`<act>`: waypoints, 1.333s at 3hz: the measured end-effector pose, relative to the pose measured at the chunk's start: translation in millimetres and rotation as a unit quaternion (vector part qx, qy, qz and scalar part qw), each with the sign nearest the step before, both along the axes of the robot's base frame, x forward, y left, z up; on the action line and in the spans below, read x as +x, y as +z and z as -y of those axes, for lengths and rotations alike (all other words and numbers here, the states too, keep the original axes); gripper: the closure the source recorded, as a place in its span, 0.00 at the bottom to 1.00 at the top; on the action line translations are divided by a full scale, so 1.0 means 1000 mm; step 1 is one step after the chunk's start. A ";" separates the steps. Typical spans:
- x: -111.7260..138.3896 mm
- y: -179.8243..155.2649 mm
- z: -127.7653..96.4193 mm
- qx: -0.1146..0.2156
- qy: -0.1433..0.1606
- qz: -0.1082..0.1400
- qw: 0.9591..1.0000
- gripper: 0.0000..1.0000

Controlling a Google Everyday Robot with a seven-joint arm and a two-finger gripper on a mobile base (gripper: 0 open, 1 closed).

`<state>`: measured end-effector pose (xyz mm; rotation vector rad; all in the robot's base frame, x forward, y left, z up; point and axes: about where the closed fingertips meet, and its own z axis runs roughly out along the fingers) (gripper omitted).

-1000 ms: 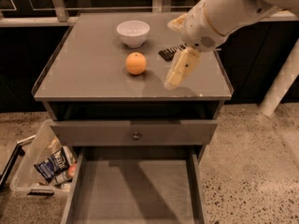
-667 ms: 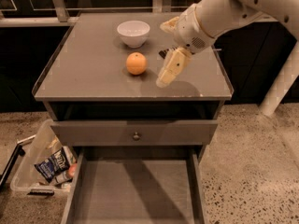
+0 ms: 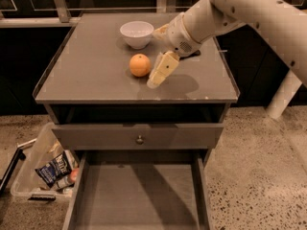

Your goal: Place orange into middle drawer

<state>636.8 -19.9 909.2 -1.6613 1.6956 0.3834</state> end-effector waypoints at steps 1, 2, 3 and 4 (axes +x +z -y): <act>0.018 -0.020 -0.014 0.003 0.001 -0.016 1.000 0.00; 0.034 -0.039 -0.025 0.004 -0.002 -0.034 0.999 0.00; 0.045 -0.053 -0.035 0.005 -0.003 -0.049 0.999 0.00; 0.045 -0.053 -0.035 0.005 -0.002 -0.049 0.999 0.19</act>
Offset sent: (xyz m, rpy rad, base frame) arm 0.0551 0.0336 -0.0574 0.0093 0.1022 -0.0179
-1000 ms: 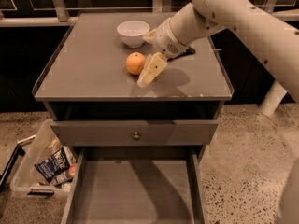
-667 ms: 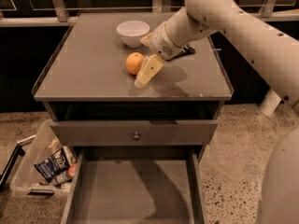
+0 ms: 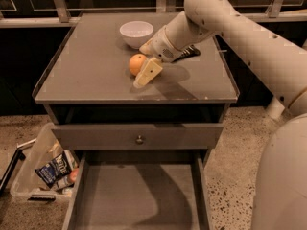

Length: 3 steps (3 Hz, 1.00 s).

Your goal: Place orange into middle drawer

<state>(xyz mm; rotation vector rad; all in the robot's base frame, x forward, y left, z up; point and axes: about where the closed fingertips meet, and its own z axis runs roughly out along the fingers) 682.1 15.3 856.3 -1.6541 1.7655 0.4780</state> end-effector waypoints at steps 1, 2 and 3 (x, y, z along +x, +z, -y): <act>0.000 0.000 0.000 0.000 0.000 0.000 1.000 0.42; 0.000 0.000 0.000 0.000 0.000 0.000 1.000 0.65; 0.000 0.000 0.000 0.000 0.000 0.000 1.000 0.88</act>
Offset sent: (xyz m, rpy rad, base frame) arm 0.0000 0.0000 0.0000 0.0000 0.0000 0.0000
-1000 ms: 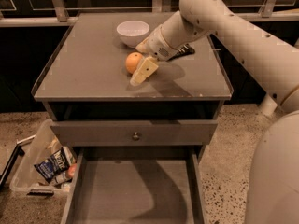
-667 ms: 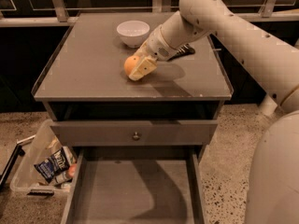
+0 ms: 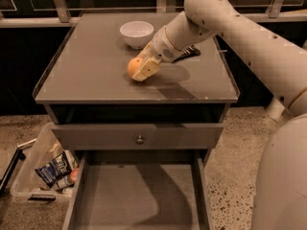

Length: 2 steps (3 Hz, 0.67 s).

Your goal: Place orange into middle drawer

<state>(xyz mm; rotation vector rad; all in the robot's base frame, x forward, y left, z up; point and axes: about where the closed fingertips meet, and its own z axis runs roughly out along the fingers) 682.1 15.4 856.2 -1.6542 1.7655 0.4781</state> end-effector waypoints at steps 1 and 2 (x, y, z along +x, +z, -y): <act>0.000 0.000 0.000 0.000 0.000 0.000 1.000 1.00; -0.006 0.008 0.010 -0.006 -0.004 0.002 1.000 1.00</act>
Offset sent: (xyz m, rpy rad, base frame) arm -0.0136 -0.0288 0.0240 -0.0293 -0.0183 -0.0280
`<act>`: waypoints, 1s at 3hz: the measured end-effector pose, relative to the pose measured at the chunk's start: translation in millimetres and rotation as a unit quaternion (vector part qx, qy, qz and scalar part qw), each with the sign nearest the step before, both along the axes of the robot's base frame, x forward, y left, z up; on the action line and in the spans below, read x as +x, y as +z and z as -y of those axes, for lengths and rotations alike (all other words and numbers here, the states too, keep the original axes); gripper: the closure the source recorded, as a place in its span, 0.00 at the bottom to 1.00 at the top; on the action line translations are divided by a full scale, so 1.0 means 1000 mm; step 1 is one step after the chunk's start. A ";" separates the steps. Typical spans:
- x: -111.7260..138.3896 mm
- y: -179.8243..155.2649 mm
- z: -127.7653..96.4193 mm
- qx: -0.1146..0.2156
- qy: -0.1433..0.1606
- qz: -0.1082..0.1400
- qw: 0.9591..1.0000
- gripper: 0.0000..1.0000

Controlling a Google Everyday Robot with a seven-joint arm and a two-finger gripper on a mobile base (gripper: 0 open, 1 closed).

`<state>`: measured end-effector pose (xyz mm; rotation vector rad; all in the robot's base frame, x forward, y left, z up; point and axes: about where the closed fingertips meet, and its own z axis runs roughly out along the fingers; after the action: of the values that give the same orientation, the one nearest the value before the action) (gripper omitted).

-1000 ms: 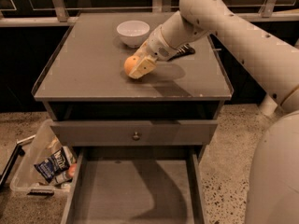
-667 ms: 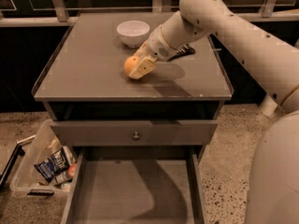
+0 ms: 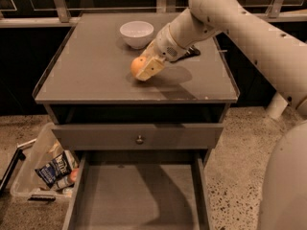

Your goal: Place orange into middle drawer

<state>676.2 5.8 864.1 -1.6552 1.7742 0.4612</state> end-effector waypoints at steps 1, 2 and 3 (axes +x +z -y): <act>-0.015 0.017 0.018 0.001 -0.010 0.012 1.000 1.00; -0.036 0.037 0.036 0.001 -0.018 0.033 0.999 1.00; -0.068 0.054 0.052 -0.001 -0.028 0.062 0.998 1.00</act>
Offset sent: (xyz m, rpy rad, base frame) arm -0.0627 -0.0628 0.0665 0.0031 -0.1249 -0.0664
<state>608.5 -46.0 918.0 -1.5951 1.7262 0.3253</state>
